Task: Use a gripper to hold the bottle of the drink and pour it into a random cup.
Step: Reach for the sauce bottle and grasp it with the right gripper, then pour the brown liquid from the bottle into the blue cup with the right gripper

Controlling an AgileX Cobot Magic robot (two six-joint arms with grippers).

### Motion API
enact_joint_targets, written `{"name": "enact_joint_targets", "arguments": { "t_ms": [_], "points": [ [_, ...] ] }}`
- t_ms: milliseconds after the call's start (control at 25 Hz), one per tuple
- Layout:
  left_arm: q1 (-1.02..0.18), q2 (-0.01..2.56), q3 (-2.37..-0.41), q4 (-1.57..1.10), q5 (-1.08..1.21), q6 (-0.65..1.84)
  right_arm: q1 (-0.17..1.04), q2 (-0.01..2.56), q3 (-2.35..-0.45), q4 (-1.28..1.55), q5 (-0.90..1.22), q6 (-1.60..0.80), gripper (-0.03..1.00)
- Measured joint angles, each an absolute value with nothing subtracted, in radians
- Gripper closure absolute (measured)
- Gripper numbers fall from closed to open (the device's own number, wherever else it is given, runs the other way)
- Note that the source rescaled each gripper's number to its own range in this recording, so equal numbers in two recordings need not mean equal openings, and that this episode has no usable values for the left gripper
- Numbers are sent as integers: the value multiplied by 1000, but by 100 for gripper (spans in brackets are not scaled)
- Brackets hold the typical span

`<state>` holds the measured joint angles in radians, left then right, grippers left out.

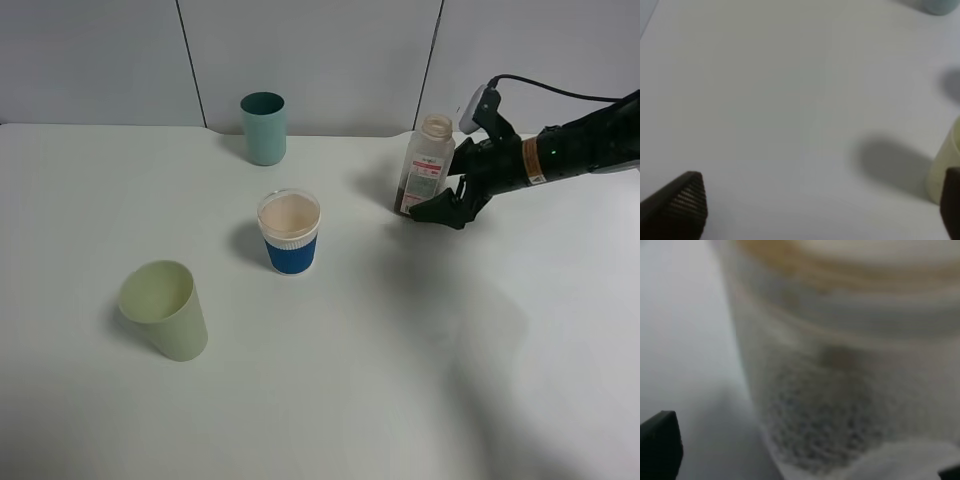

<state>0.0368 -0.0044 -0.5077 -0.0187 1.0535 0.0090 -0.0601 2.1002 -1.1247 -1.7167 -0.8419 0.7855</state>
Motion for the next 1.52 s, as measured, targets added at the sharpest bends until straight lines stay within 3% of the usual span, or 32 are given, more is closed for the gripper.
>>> {"name": "enact_joint_targets", "arguments": {
  "t_ms": [120,240,360,440,520,1200,1520],
  "points": [
    [37,-4,-508,-19,1053,9,-60,2100,-1125,-1689,-846,750,-1],
    [37,-4,-508,-19,1053,8,-60,2100,-1125,-1684,-848,733,15],
    [37,-4,-508,-19,1053,8,-60,2100,-1125,-1684,-848,723,45],
    [37,-4,-508,-19,1053,8,-60,2100,-1125,-1683,-848,723,75],
    [37,-4,-508,-19,1053,8,-60,2100,-1126,-1684,-850,730,97],
    [37,-4,-508,-19,1053,9,-58,2092,-1126,-1629,-851,840,97],
    [37,-4,-508,-19,1053,9,38,1992,-1126,-1645,-801,911,97]
  ]
}}
